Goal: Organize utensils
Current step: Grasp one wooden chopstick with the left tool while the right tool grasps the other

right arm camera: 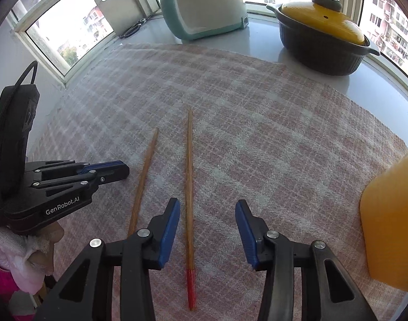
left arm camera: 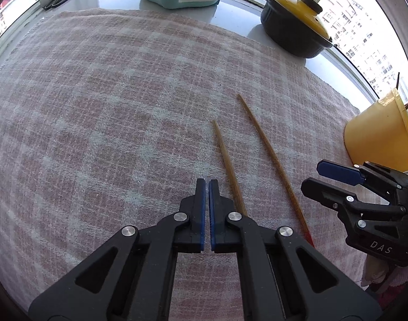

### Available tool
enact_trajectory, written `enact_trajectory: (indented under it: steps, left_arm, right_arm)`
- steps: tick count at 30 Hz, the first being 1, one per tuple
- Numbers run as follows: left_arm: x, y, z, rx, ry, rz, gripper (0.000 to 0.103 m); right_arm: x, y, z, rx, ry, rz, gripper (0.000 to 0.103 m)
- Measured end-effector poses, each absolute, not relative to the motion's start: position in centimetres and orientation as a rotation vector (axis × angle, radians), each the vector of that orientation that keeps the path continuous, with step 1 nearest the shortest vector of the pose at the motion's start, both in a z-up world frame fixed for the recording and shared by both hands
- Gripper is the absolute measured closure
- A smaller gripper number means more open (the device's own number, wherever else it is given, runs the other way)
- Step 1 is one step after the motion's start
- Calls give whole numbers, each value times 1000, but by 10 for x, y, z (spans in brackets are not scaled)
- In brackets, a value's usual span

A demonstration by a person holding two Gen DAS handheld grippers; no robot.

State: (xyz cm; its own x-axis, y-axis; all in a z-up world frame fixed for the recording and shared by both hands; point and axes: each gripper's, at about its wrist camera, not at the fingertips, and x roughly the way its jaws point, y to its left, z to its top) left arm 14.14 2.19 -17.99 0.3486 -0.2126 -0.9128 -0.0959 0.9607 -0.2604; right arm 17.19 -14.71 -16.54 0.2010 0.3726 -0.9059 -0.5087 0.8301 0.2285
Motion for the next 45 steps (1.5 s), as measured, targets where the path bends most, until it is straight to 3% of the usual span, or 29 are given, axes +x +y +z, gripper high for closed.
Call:
enact_trajectory:
  steps: [2,4,6,13,15,20,30,31,32,33,36,37,39,43,45]
  left_arm:
    - [141,21,-176,-300,1210,-83,99]
    - [143,17,-174,-309,1215,-103,91]
    - [143,13,-174,-310,1217,-106,75]
    - [146,6,-178,-312,1228,-113,75]
    - [145,4,-179,-311,1234,-117,75]
    - [145,-4,-186,-294,1255,-128,75]
    - [147,-36,-195,-156,1252,-122,76]
    - [148,-40,-196,-131,1242,-124,78]
    - [149,-42,-196,-104,1237,-120,90]
    - [151,-43,-197,-90,1232,-117,96]
    - [156,-38,-197,-122,1235,-131,97]
    - [156,-35,-196,-135,1237,-135,97]
    - [155,-30,-195,-152,1239,-137,98]
    - [151,-24,-193,-178,1243,-143,99]
    - [148,-21,-192,-195,1244,-145,99]
  right_arm:
    - [174,-142,-167,-134,1232,633,61]
    - [175,-136,-170,-146,1242,646,62]
    - [176,-130,-172,-172,1248,655,63]
    - [181,-115,-184,-237,1281,641,73]
    - [183,-116,-185,-259,1285,626,86]
    - [186,-124,-185,-266,1292,602,99]
    - [186,-162,-183,-173,1303,502,99]
    - [185,-166,-183,-159,1305,496,99]
    - [185,-168,-183,-147,1307,493,99]
    - [185,-170,-183,-139,1310,492,99]
    - [185,-170,-182,-150,1317,496,98]
    - [186,-170,-182,-161,1316,489,95]
    - [186,-166,-182,-186,1320,502,80]
    - [187,-158,-182,-272,1318,510,80]
    - [187,-153,-182,-318,1312,506,88]
